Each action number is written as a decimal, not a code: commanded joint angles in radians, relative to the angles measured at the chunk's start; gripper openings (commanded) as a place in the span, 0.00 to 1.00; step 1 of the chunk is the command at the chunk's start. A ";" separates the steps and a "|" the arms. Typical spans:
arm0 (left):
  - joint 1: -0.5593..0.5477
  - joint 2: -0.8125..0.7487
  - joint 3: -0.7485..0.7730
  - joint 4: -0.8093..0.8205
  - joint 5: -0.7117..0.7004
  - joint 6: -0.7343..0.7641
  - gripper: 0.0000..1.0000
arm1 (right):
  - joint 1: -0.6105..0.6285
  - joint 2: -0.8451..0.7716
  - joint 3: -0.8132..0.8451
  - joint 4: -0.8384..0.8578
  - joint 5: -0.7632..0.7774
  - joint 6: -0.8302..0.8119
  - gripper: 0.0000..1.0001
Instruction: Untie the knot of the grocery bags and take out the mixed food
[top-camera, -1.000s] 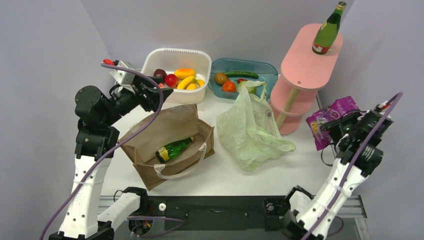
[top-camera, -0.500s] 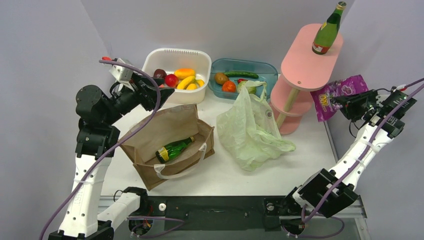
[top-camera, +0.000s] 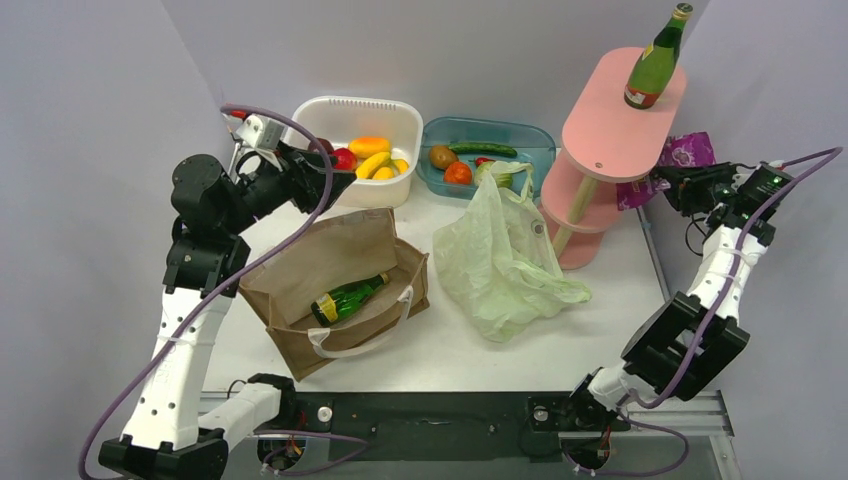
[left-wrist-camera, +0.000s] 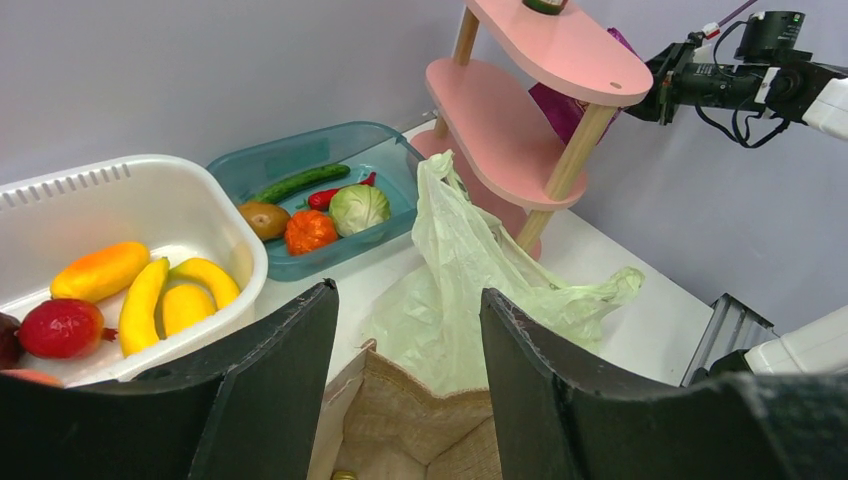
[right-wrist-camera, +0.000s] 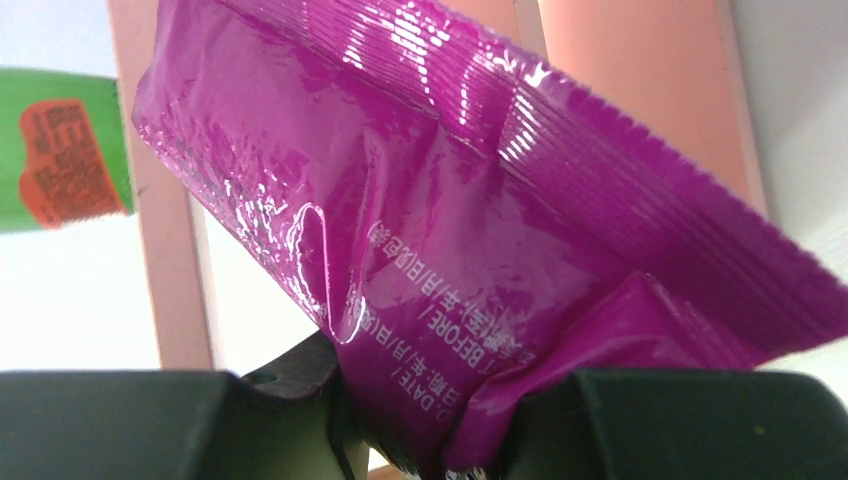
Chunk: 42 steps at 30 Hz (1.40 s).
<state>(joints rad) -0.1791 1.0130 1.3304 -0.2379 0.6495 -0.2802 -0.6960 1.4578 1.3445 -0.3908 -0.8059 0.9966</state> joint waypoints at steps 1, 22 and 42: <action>-0.009 0.025 0.047 -0.002 -0.022 0.022 0.52 | 0.054 0.017 0.002 0.316 -0.063 0.154 0.00; -0.027 0.110 0.080 -0.046 -0.064 0.072 0.52 | 0.186 0.333 0.131 0.527 0.019 0.354 0.07; -0.039 0.108 0.079 -0.045 -0.066 0.084 0.52 | 0.167 0.253 0.037 0.481 0.000 0.358 0.65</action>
<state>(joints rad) -0.2108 1.1473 1.3746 -0.3035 0.5888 -0.2188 -0.5060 1.8145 1.4193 0.0666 -0.7910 1.3590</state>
